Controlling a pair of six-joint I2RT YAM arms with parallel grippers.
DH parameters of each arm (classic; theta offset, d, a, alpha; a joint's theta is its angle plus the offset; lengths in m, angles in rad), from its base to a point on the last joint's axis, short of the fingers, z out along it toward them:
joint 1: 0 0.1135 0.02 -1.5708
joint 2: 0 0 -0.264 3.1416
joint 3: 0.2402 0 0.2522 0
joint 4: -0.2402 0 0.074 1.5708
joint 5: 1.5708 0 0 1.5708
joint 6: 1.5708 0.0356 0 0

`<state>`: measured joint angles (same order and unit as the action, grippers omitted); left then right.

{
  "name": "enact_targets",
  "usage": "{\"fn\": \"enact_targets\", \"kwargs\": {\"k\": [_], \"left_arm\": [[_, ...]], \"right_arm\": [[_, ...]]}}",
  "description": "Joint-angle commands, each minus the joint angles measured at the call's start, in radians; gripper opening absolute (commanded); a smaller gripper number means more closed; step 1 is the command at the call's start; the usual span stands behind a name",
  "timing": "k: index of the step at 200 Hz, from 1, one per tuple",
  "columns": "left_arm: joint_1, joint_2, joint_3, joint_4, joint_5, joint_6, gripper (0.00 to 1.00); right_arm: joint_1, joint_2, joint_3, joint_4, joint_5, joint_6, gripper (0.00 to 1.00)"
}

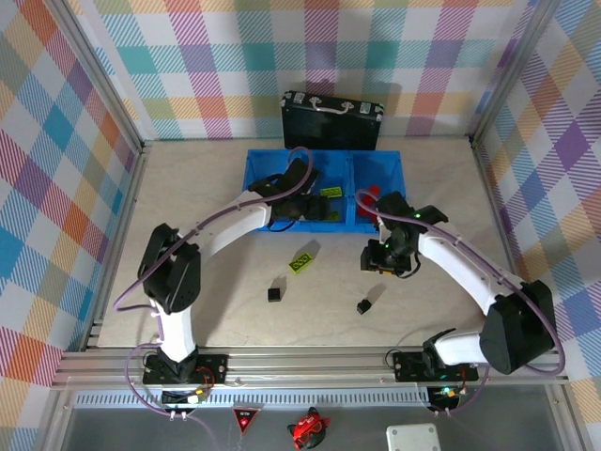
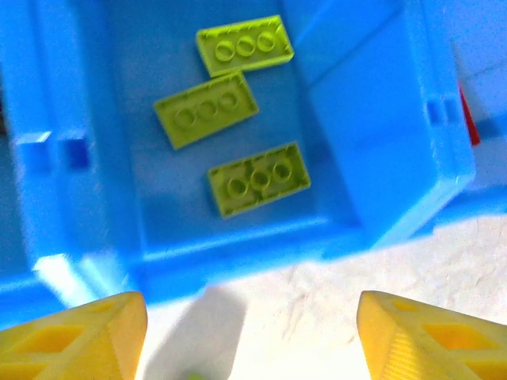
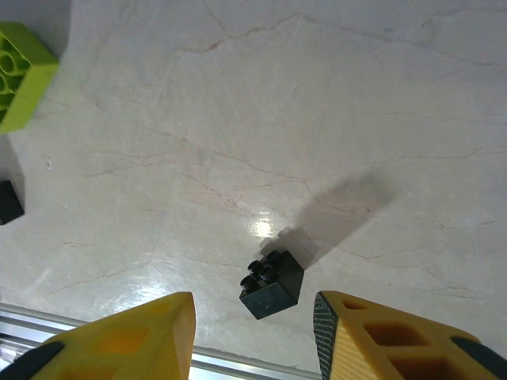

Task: Sort the legos into containers by color
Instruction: Pick up the lego from the middle-left of the table.

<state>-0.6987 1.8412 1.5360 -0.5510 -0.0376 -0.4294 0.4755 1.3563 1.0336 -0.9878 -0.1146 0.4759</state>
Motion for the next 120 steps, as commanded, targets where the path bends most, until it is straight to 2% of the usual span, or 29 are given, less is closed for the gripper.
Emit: {"fn": "enact_targets", "kwargs": {"k": [1,53,120], "left_arm": [[-0.021,-0.093,-0.065,-0.048,-0.005,-0.006,0.70],[-0.034,-0.240,-0.253,-0.112,-0.044,-0.062,0.70],[-0.063,-0.354,-0.458,-0.207,-0.094,-0.162,0.71]], "right_arm": [[0.045,0.039,0.008,-0.002,0.016,0.032,0.45],[0.113,0.125,0.037,0.023,0.024,0.038,0.44],[0.162,0.167,0.027,0.053,0.024,0.048,0.44]]}}
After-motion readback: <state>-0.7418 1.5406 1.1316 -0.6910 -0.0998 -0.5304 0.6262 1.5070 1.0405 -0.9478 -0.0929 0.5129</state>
